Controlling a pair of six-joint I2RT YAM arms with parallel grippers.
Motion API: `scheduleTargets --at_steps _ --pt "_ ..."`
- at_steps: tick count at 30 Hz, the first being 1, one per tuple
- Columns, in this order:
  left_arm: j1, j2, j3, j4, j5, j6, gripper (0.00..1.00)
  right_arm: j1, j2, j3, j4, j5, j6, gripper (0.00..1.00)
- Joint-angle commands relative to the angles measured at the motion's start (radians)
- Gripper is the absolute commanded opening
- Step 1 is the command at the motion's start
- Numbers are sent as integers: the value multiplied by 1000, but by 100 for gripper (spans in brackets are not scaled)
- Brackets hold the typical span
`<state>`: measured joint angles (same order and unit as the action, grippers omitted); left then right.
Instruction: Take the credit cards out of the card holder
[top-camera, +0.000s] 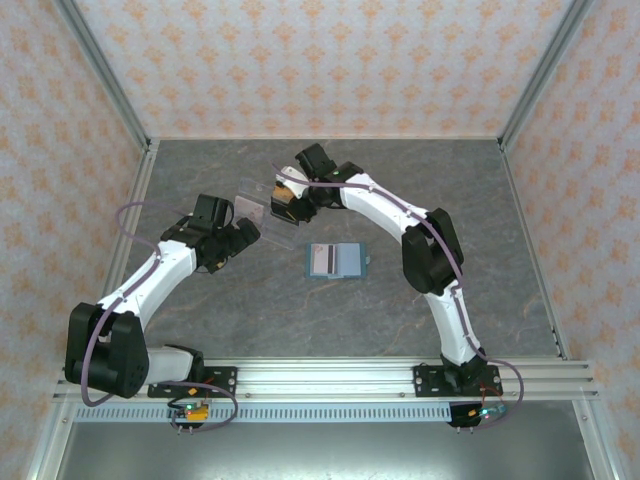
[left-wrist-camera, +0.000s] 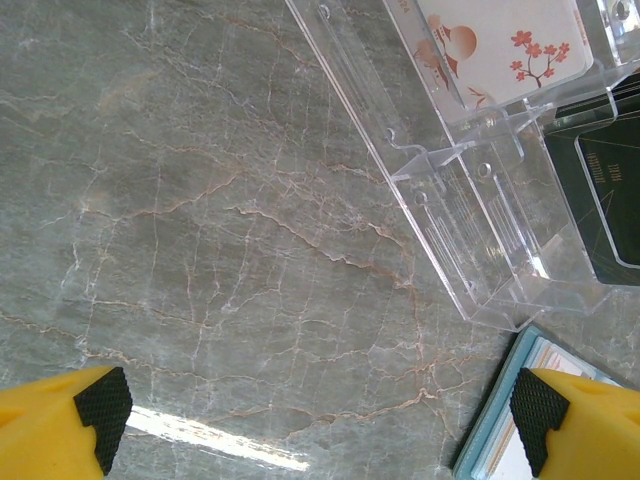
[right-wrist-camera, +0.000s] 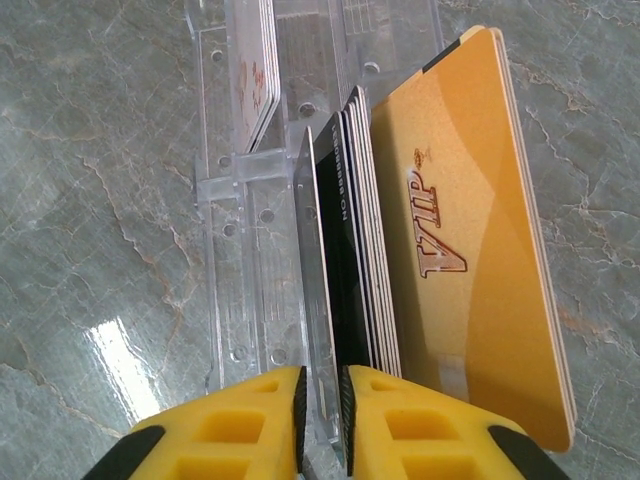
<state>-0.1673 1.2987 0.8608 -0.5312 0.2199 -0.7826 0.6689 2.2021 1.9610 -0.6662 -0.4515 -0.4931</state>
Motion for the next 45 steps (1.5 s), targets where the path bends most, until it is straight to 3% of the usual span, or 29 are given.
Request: scheduleTargets --at_steps 1,8,14,20,24,27,34,39,45 --pt "11 5 -6 -6 -6 23 100 3 -15 52 -35 8 37 23" --pt "11 -9 -2 -9 15 34 100 3 -176 -14 -21 43 218 44" --pt "7 -5 -5 40 81 55 100 -16 -407 -278 67 173 505 54" --pt "-27 7 26 63 98 69 100 -59 -588 -595 131 175 809 62" --pt "-75 37 64 70 101 76 100 -72 -598 -722 131 130 940 61" --pt "-130 69 96 70 72 81 100 -77 -576 -801 220 24 1025 57" --pt "-231 158 139 118 55 48 99 -78 -474 -817 325 -58 1099 43" --pt "-280 221 162 155 78 32 88 -92 -397 -806 343 -78 1109 31" --pt "-319 299 197 182 101 16 66 -112 -347 -824 384 -87 1113 23"
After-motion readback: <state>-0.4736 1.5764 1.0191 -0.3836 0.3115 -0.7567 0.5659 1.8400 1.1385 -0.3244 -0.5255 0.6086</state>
